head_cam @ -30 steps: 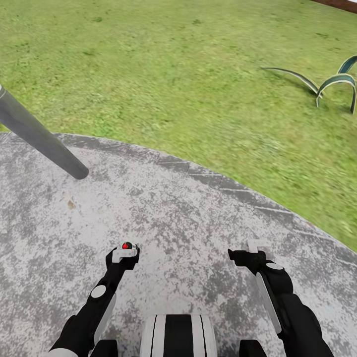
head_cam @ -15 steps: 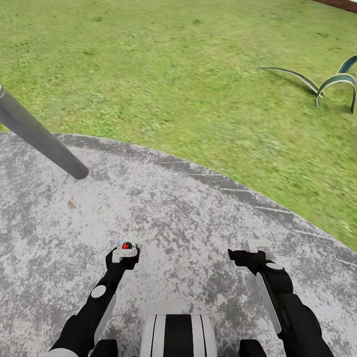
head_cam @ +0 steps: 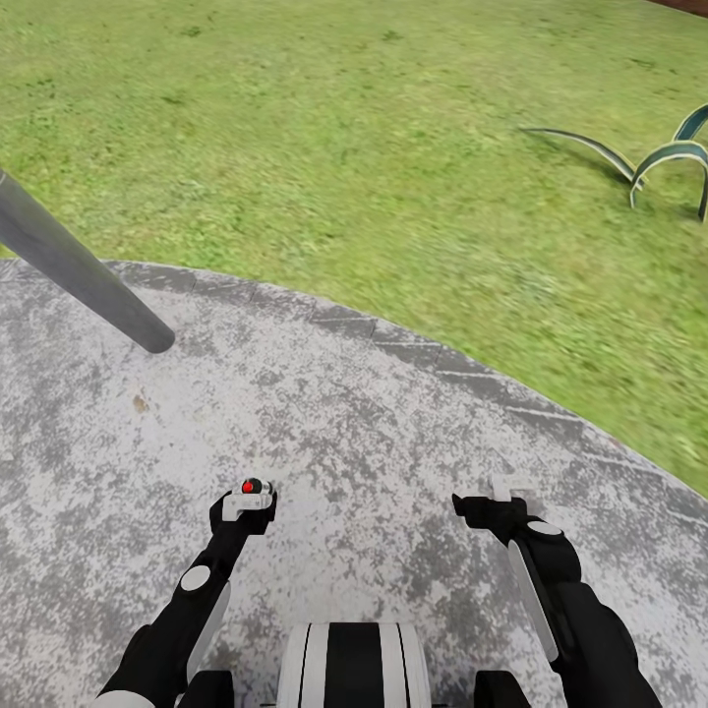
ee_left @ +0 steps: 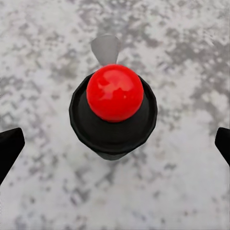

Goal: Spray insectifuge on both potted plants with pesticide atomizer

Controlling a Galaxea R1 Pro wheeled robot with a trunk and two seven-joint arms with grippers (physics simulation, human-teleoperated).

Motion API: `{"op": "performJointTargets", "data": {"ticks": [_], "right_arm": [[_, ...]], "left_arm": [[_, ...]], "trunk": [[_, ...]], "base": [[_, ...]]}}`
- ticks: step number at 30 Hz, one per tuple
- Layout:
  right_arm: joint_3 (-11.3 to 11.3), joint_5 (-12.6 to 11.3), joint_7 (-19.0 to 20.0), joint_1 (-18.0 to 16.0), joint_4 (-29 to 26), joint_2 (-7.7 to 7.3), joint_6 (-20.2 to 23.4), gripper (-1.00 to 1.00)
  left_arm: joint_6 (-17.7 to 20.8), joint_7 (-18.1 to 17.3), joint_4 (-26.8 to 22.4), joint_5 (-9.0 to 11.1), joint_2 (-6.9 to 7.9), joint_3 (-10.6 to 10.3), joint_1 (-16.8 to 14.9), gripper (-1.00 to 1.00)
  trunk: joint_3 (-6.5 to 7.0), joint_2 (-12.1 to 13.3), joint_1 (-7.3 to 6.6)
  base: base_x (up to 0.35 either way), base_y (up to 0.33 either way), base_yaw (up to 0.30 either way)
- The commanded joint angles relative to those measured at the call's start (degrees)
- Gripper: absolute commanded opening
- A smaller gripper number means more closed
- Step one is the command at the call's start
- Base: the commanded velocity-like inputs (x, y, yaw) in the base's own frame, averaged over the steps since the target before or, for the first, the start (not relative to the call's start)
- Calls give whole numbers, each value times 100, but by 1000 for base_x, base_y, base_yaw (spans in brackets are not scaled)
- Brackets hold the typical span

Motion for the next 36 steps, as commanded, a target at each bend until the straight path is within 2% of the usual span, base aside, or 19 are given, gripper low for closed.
{"op": "performJointTargets", "data": {"ticks": [1, 11, 21, 36], "right_arm": [[0, 1, 1, -2, -10, -1, 29, 100], [0, 2, 1, -2, -15, -1, 29, 100], [0, 4, 1, -2, -15, -1, 29, 100], [0, 8, 1, -2, -17, -1, 29, 100]], "left_arm": [[-17, 4, 3, -2, -1, -3, -2, 100], [-20, 4, 3, -7, 1, -9, -2, 100], [-20, 4, 3, -8, 2, -12, -2, 100], [-23, 4, 3, -6, 2, -14, 1, 100]], "trunk": [[-3, -1, -1], [-55, -1, -1], [-119, -1, -1], [-153, -1, -1]], "base": [[0, 0, 0], [0, -1, 149], [78, -213, 206], [65, -76, 69]]}}
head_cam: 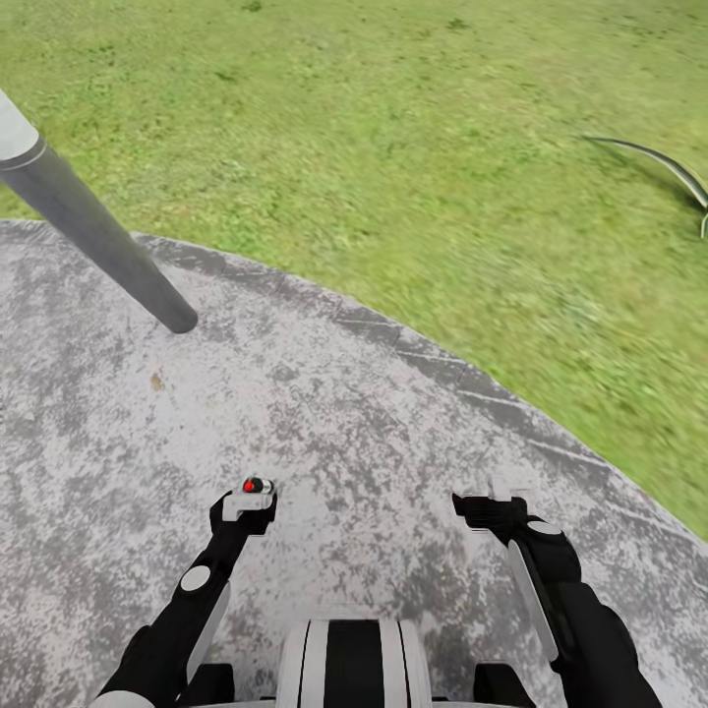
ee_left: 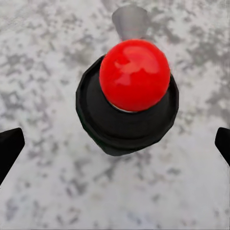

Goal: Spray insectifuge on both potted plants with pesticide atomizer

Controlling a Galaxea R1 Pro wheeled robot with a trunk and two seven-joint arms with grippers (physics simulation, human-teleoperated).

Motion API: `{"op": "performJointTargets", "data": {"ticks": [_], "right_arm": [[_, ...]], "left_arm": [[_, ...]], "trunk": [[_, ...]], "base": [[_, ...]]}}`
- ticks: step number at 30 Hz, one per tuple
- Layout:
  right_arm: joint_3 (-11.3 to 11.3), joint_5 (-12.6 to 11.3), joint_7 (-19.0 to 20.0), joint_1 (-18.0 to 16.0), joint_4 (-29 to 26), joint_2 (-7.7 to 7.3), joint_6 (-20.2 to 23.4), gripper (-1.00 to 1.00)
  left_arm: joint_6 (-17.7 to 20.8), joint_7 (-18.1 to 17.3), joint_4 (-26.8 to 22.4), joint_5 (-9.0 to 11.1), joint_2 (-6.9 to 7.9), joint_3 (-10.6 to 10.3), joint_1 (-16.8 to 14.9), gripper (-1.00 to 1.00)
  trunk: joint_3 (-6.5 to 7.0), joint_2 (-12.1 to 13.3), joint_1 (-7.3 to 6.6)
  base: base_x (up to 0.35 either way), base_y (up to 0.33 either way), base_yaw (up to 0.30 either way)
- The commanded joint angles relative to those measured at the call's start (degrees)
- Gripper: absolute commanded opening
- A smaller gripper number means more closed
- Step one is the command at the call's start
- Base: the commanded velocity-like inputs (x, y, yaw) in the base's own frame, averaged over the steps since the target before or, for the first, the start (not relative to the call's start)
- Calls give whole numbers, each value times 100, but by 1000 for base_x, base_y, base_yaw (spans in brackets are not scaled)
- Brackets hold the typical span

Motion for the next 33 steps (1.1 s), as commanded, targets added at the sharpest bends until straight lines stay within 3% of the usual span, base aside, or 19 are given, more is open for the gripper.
{"op": "performJointTargets", "data": {"ticks": [1, 7, 33], "right_arm": [[0, 2, 1, -1, -5, -2, 27, 100], [0, 4, 1, -1, -4, -2, 27, 100], [0, 4, 0, -1, -10, -2, 27, 100]], "left_arm": [[-17, 4, 2, -5, 0, -1, 1, 100], [-15, 4, 2, -2, 0, 0, 10, 100], [-18, 4, 2, -4, -4, -2, 12, 100]], "trunk": [[-9, -1, 1], [-33, -1, 1], [2, -1, 1]], "base": [[119, -84, 190], [41, -29, 126], [1, -32, 3]]}}
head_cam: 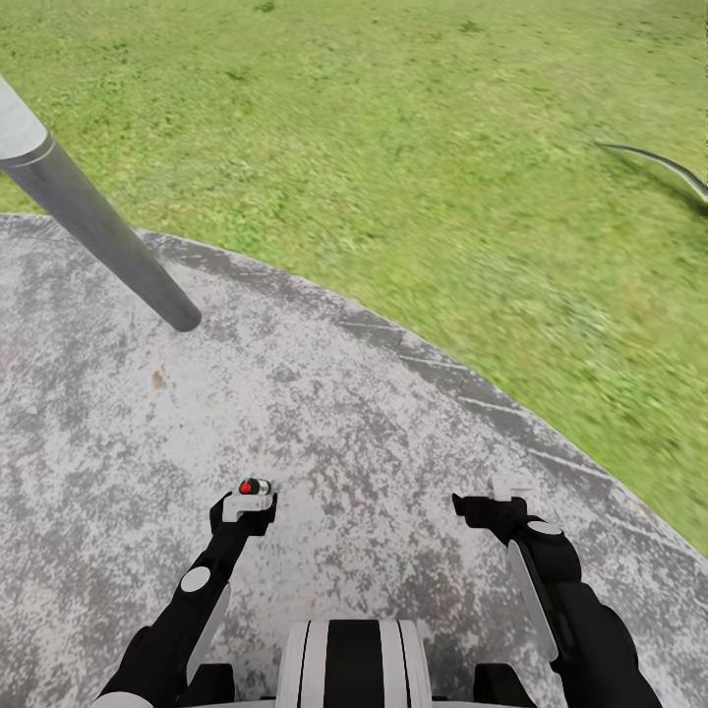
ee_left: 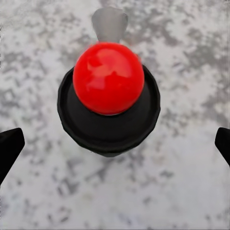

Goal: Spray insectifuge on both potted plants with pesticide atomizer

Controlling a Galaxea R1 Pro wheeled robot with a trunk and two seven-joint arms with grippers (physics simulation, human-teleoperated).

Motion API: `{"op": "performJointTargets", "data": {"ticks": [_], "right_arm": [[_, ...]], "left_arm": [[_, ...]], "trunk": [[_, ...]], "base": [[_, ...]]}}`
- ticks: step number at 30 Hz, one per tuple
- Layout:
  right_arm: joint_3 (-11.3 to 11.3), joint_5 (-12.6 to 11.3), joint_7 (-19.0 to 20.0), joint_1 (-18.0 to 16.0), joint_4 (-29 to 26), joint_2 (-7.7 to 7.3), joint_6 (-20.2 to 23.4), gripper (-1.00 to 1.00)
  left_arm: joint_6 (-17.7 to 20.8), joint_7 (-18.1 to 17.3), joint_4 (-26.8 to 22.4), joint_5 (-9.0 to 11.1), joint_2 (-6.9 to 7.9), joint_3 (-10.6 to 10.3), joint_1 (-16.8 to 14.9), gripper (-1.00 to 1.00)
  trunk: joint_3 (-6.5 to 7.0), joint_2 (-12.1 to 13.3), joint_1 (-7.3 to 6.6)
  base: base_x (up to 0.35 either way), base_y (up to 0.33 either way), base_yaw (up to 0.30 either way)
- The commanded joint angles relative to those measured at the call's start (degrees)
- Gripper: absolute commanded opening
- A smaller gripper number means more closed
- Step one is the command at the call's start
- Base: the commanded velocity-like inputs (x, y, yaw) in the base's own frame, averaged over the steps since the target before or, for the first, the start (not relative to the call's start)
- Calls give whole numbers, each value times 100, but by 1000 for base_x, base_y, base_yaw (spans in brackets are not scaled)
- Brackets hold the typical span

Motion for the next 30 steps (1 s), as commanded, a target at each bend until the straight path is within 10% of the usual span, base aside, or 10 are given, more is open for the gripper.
{"op": "performJointTargets", "data": {"ticks": [1, 30], "right_arm": [[0, 2, 1, -2, -5, -1, 29, 100], [0, 12, -9, -2, -6, -1, 29, 100]], "left_arm": [[-17, 4, 3, -2, 0, -4, -2, 100], [-17, 4, 3, 1, 1, -1, -2, 100]], "trunk": [[6, -1, -1], [71, -1, -1]], "base": [[0, 0, 0], [0, 0, 21]]}}
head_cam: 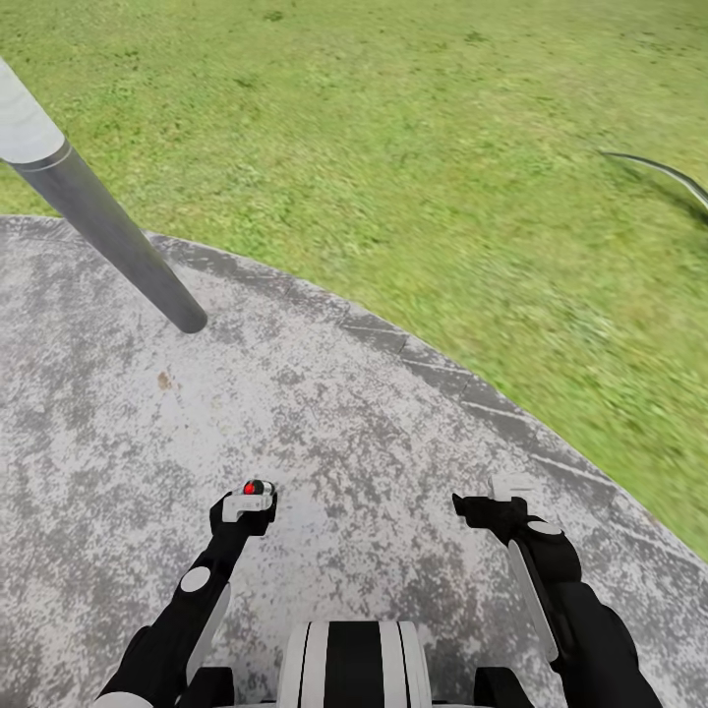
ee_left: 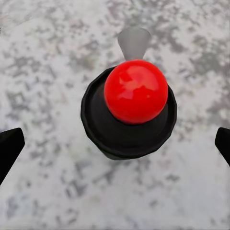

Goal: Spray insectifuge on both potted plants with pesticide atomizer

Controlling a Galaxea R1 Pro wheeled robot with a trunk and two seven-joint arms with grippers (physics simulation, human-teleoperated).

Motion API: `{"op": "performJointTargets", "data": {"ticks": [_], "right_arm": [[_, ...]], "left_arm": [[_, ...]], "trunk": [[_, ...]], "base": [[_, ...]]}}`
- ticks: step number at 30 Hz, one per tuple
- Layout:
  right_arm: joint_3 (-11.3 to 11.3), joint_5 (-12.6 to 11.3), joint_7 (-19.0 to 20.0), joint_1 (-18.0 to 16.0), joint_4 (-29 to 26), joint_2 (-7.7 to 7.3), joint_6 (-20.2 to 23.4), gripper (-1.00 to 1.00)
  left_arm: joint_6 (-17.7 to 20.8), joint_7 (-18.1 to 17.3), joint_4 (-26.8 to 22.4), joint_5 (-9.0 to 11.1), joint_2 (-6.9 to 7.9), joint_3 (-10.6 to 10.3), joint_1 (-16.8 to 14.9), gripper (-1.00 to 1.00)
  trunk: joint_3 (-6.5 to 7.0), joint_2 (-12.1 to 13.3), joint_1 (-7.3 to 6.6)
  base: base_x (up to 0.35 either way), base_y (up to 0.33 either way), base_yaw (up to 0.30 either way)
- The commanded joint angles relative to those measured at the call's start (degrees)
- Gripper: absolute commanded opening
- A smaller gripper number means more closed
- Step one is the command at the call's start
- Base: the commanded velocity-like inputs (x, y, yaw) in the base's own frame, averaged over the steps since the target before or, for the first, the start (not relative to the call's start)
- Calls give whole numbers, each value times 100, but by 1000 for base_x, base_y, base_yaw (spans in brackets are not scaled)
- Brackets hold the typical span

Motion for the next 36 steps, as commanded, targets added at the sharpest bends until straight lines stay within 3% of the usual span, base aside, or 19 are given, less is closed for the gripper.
{"op": "performJointTargets", "data": {"ticks": [1, 36], "right_arm": [[0, 3, 1, -2, -8, -1, 29, 100], [0, 3, 9, -2, -10, -1, 29, 100]], "left_arm": [[-17, 4, 3, -4, -1, -3, -2, 100], [-17, 4, 3, -7, -2, -12, -2, 100]], "trunk": [[-3, -1, -1], [89, -1, -1]], "base": [[0, 0, 12], [17, 0, 1]]}}
